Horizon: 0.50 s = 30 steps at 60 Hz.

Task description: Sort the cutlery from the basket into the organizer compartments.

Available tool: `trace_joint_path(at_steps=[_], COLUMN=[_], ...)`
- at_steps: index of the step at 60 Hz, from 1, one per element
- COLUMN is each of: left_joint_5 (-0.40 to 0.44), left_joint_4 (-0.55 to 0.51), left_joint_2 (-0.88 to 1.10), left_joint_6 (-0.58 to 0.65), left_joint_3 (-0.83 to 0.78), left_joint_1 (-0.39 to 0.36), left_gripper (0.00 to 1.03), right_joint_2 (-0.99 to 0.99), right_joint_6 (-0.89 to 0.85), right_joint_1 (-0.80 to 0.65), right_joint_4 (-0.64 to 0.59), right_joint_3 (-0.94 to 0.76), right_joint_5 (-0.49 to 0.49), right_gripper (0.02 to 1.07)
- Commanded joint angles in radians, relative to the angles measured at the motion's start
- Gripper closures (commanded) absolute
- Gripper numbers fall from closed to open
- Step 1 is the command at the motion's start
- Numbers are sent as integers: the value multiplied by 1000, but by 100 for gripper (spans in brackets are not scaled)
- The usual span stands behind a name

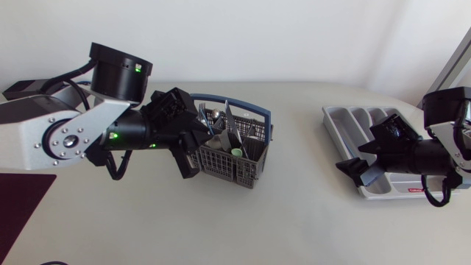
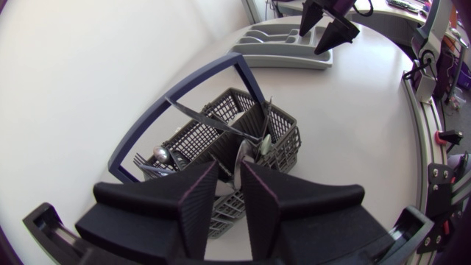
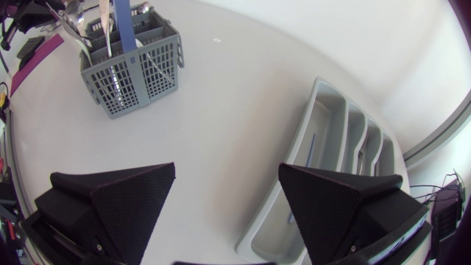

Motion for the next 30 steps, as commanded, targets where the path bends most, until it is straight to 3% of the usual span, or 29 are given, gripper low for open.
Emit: trace_joint_path(at_steps=[1,30], left_joint_5=[13,42], left_joint_4=[-12,-38], left_joint_2=[33,129], left_joint_6=[21,-2], left_joint_3=[39,52], left_joint_1=[-2,-20], left_gripper=[80,80], right_joint_2=[-24,-36], right_joint_6=[-4,51], right_joint_1=[21,142], right_joint_4=[-19,-23], right_joint_3=[-14,-29], right_joint_5=[9,55], right_gripper=[6,6])
